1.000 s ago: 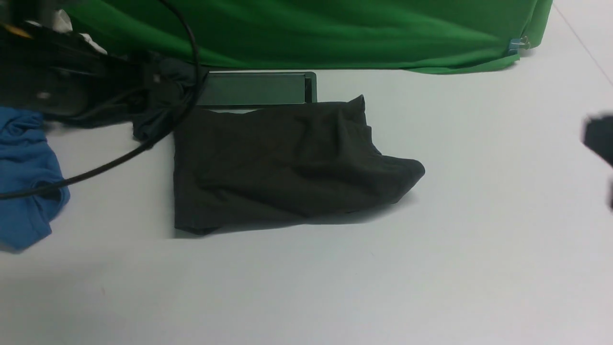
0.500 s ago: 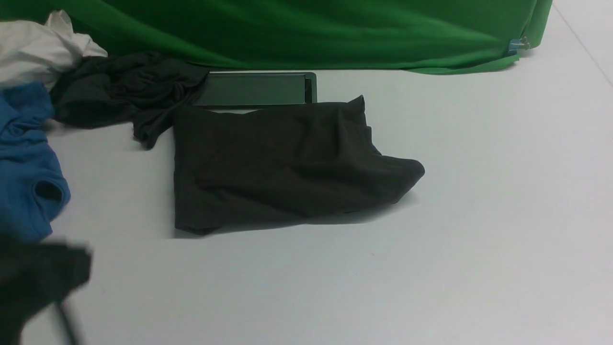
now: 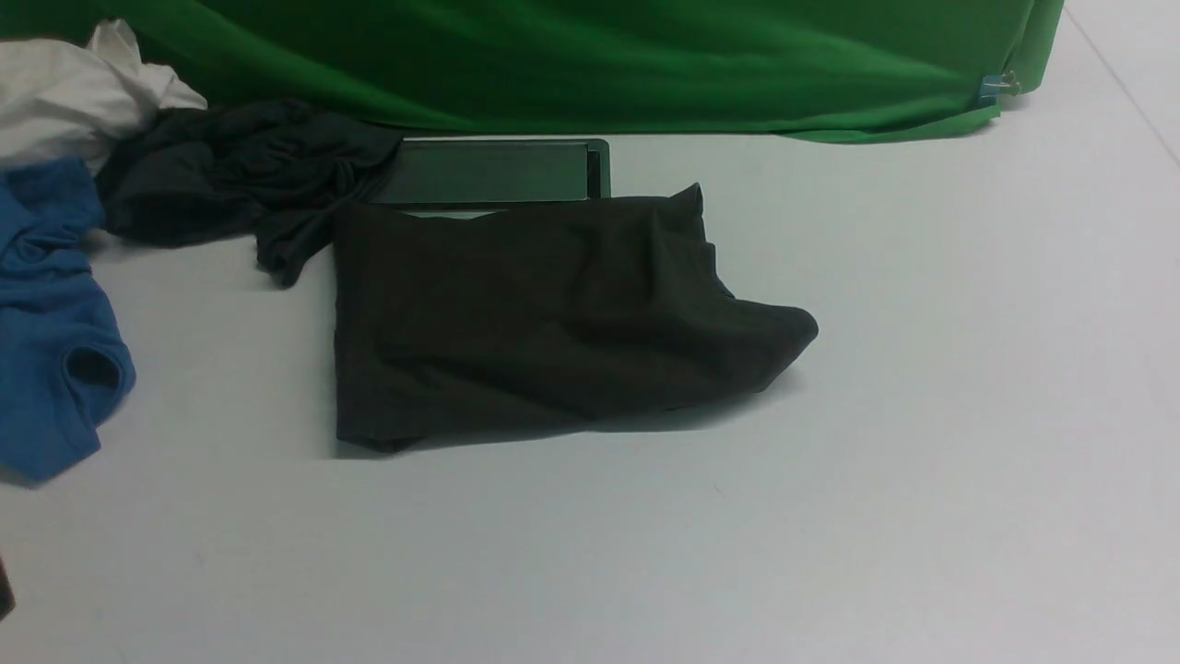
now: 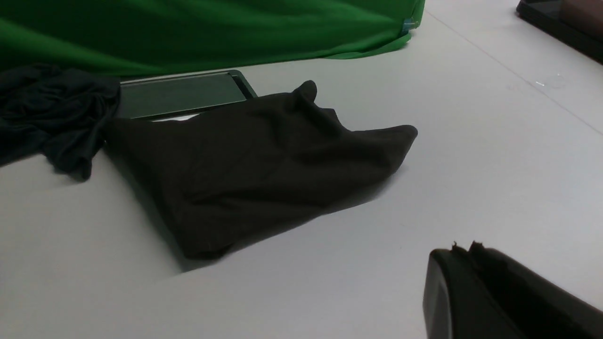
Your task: Fold a long-sleeved shirt on a white desktop.
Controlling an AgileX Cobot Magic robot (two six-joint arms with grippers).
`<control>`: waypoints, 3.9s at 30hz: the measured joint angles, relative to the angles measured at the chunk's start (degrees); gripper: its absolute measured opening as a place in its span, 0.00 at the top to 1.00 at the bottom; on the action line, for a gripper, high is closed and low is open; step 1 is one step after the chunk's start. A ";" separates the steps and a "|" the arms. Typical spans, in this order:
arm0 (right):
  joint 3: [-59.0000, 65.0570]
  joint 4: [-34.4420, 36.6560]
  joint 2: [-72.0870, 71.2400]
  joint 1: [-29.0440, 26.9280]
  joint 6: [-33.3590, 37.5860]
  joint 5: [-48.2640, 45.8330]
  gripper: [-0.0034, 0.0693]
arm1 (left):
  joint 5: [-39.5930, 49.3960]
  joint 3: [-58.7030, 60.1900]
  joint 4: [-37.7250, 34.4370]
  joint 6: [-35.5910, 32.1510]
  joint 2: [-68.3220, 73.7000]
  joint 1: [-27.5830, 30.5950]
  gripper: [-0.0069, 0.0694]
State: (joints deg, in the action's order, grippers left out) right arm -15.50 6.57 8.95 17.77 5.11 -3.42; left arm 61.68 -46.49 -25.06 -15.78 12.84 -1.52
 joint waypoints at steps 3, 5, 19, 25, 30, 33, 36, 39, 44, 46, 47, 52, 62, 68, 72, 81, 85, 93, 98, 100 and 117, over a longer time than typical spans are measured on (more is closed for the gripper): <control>0.00 0.00 0.00 0.00 0.00 0.00 0.65 | -0.12 0.00 0.13 -0.05 0.00 0.00 0.89; 0.00 0.00 0.00 0.00 0.00 0.00 0.64 | -0.14 0.00 0.31 -0.24 0.00 0.00 0.89; 0.00 0.00 0.00 0.00 0.00 -0.02 0.63 | -46.18 34.31 25.50 8.11 -11.41 1.79 0.89; 0.00 0.00 0.00 0.00 -0.07 -0.51 0.62 | -44.81 46.93 25.06 16.27 -12.69 1.00 0.89; 0.00 0.00 0.00 0.00 -0.13 -0.67 0.62 | -45.40 46.93 25.06 15.78 -12.95 1.00 0.89; 0.00 0.00 0.00 0.00 -0.13 -0.67 0.62 | -45.65 46.93 25.06 14.84 -12.95 1.00 0.89; 0.00 0.00 0.00 0.00 -0.13 -0.67 0.62 | -46.05 46.93 25.06 13.41 -12.95 1.00 0.89; 0.00 0.00 0.00 0.00 -0.13 -0.67 0.62 | -46.05 46.93 25.06 12.67 -12.95 1.00 0.89; 0.00 0.00 0.00 0.00 -0.13 -0.67 0.62 | -46.10 46.93 25.06 12.48 -12.95 1.00 0.88; 0.00 0.00 0.00 0.00 -0.13 -0.67 0.62 | -46.56 46.93 25.06 12.48 -12.95 1.00 0.88; 0.00 0.00 0.00 0.00 -0.13 -0.67 0.62 | -46.82 46.93 25.06 12.48 -12.95 1.00 0.88; 0.00 0.00 0.00 0.00 -0.13 -0.67 0.62 | -46.96 46.93 25.06 12.44 -12.95 1.00 0.88; 0.84 0.00 0.00 0.00 -0.13 -1.46 0.62 | -46.96 46.93 25.06 12.44 -12.95 1.00 0.88; 1.07 0.00 0.00 0.00 -0.13 -2.66 0.62 | -46.96 46.93 25.06 12.44 -12.95 1.00 0.88; 1.14 0.00 -0.27 -0.18 -0.13 -2.78 0.62 | -46.96 46.93 25.06 12.44 -12.95 1.00 0.88; 5.64 -1.83 -8.47 -11.75 0.06 -5.21 0.62 | -47.08 46.93 25.06 12.44 -12.95 1.00 0.88; 11.78 -2.16 -8.85 -16.04 0.06 -5.49 0.62 | -47.15 46.93 25.06 12.30 -12.95 1.00 0.88; 16.01 -2.30 -8.97 -21.31 -0.17 -10.97 0.62 | -47.19 46.93 25.06 11.61 -12.95 1.00 0.88; 16.01 -2.30 -9.03 -21.50 -0.17 -11.02 0.62 | -47.19 46.93 25.06 11.61 -12.95 1.00 0.88; 16.01 -2.30 -9.03 -21.57 -0.17 -10.96 0.62 | -47.19 46.93 25.06 11.61 -12.95 1.00 0.88; 16.01 -2.30 -9.03 -21.57 -0.17 -10.96 0.62 | -47.19 46.93 25.06 11.56 -12.95 1.00 0.88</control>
State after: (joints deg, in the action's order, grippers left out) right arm 0.51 4.27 -0.08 -3.79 4.94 -14.38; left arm 14.49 0.44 0.00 -4.22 -0.11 -0.52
